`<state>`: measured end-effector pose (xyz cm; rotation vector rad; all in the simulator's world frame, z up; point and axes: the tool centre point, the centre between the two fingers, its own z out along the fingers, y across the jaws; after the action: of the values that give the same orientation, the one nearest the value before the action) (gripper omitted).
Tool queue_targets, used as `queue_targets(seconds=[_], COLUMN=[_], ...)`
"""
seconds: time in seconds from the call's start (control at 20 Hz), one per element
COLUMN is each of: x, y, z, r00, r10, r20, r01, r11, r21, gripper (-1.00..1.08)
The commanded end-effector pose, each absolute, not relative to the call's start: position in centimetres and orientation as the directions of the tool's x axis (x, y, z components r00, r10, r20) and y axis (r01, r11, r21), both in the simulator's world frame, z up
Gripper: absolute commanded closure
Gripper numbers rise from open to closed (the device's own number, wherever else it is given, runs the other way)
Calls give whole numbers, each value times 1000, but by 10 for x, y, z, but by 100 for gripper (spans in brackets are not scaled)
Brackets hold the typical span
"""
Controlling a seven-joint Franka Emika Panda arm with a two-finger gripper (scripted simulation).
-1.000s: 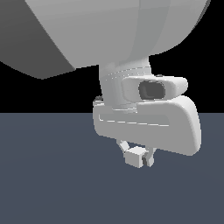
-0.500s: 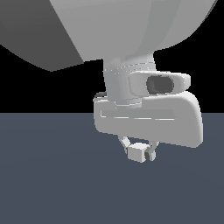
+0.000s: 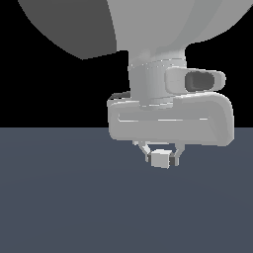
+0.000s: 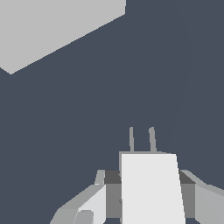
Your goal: Plug the charger into the wall socket.
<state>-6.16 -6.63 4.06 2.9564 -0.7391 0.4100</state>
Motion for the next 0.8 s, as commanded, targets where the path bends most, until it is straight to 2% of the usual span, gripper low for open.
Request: queue_targets(seconds=[0.0, 0.75], x=[-58, -35], y=[-69, -79], z=[47, 80], r00=[875, 957], r10=[-399, -95], r20=[274, 275], r01=[-415, -99], r11=[-910, -995], r21=[1, 2], gripper=[108, 108])
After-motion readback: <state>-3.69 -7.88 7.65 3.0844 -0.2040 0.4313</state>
